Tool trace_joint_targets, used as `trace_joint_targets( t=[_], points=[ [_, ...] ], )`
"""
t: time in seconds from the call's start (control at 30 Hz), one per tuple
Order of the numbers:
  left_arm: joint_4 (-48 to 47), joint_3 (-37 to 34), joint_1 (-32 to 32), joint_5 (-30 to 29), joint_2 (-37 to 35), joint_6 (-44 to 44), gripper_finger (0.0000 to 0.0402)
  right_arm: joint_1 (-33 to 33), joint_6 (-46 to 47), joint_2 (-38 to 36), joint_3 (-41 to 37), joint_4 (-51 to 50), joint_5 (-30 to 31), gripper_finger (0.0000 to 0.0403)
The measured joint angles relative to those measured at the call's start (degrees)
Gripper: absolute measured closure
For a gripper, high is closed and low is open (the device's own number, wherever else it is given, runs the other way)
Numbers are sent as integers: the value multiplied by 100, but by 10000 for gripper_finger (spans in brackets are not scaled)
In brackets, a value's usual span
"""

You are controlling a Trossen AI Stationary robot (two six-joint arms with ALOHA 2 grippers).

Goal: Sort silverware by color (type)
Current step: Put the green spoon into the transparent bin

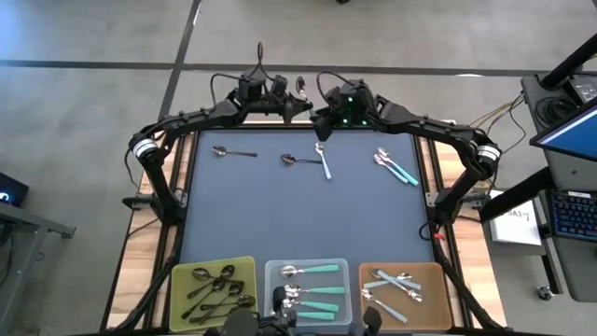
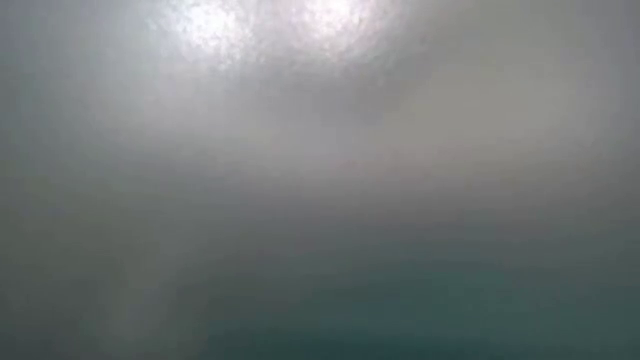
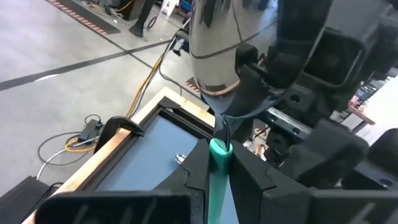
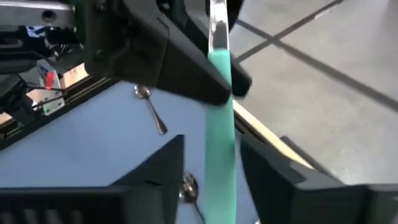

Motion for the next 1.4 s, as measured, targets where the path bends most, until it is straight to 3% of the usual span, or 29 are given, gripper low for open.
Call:
trace_joint_targets(
  t=[0.13,0.23,0.37,0.53,0.73,0.9,1.13,1.4],
  points=[
    [-146,21,15,35,-4,13,380,-2,90,-61,2,-446,7,202],
    [-474,21,26,229,-4,13,380,-20,88,-253,2,-951,27,190],
    [-1060,21,7,783,-11,146,380,-22,86,-583,2,-1830,49,194],
    [-2394,21,-87,1439,-11,917,380,-22,169,-1028,2,-2848,101,207],
    [-3786,21,-378,1381,-13,1701,380,-9,711,-1366,-7,-3842,344,219],
    [-4339,21,-963,1382,-36,2186,380,20,947,-1471,-103,-4280,997,226],
    [-4483,38,-1810,689,-172,2428,380,13,1242,-1342,-499,-4366,1507,228],
    [-4742,38,-2871,-513,-509,1583,380,120,1126,-984,-1089,-4353,1441,229]
  ],
)
